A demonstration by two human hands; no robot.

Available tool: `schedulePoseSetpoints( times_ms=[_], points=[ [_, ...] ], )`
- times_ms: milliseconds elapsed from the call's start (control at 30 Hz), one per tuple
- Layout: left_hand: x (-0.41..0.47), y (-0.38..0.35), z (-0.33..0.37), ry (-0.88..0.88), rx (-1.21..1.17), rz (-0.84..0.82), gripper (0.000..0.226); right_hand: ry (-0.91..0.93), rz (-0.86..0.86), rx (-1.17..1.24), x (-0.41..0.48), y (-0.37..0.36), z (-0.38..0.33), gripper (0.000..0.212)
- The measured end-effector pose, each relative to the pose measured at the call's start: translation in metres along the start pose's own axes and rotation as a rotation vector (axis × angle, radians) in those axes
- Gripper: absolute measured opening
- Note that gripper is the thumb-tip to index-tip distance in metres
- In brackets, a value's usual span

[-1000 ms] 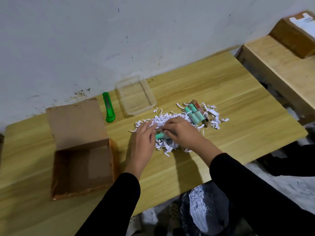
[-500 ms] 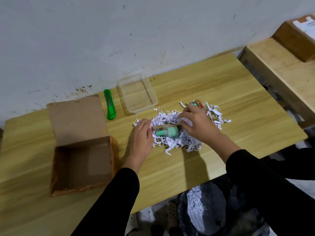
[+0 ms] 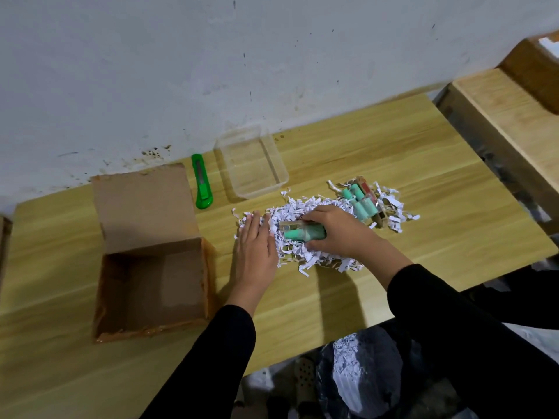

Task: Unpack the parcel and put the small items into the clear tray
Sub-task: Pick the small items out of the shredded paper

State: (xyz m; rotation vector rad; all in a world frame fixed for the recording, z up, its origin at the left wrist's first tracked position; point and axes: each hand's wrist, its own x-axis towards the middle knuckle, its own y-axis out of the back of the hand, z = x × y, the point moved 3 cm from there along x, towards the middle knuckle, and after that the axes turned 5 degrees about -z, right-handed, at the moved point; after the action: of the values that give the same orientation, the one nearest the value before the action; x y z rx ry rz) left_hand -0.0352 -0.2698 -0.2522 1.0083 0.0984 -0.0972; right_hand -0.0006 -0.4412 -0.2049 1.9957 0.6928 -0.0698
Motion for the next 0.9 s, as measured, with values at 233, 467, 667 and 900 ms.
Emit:
schedulePoseSetpoints(
  times_ms=[233,467,667,900],
  points=[
    [0.0,-0.004,0.001,0.014,0.044,0.025,0.045,0.079,0.307,0.12,-0.018,0.033,-0.006,0.053],
    [-0.001,-0.007,0.001,0.011,0.09,0.069,0.052,0.009,0.629,0.385,-0.003,0.094,-0.016,0.048],
    [-0.002,-0.009,-0.001,0.021,0.114,0.073,0.061,-0.251,0.585,0.418,0.064,0.086,0.004,0.036],
    [-0.004,-0.007,0.0,0.02,0.111,0.044,0.061,-0.437,0.537,0.392,0.118,0.048,0.009,0.039]
  ],
)
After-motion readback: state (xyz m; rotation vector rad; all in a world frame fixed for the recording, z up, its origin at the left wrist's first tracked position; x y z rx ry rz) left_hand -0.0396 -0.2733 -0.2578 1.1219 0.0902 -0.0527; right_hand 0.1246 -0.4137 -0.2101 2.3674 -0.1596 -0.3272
